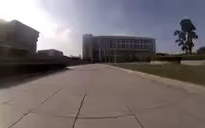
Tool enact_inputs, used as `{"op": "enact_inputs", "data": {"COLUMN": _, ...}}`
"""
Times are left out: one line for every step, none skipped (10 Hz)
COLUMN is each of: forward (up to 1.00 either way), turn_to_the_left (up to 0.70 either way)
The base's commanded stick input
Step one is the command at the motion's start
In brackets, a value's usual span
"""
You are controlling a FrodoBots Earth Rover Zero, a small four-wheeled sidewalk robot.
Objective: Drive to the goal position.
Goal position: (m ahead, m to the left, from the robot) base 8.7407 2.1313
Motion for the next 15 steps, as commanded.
{"op": "enact_inputs", "data": {"forward": 0.70, "turn_to_the_left": 0.00}}
{"op": "enact_inputs", "data": {"forward": 0.70, "turn_to_the_left": 0.00}}
{"op": "enact_inputs", "data": {"forward": 0.70, "turn_to_the_left": 0.00}}
{"op": "enact_inputs", "data": {"forward": 0.70, "turn_to_the_left": 0.00}}
{"op": "enact_inputs", "data": {"forward": 0.70, "turn_to_the_left": 0.00}}
{"op": "enact_inputs", "data": {"forward": 0.70, "turn_to_the_left": 0.00}}
{"op": "enact_inputs", "data": {"forward": 0.70, "turn_to_the_left": 0.00}}
{"op": "enact_inputs", "data": {"forward": 0.70, "turn_to_the_left": 0.00}}
{"op": "enact_inputs", "data": {"forward": 0.70, "turn_to_the_left": 0.00}}
{"op": "enact_inputs", "data": {"forward": 0.70, "turn_to_the_left": 0.00}}
{"op": "enact_inputs", "data": {"forward": 0.70, "turn_to_the_left": 0.00}}
{"op": "enact_inputs", "data": {"forward": 0.70, "turn_to_the_left": 0.00}}
{"op": "enact_inputs", "data": {"forward": 0.70, "turn_to_the_left": 0.00}}
{"op": "enact_inputs", "data": {"forward": 0.70, "turn_to_the_left": 0.00}}
{"op": "enact_inputs", "data": {"forward": 0.70, "turn_to_the_left": 0.00}}
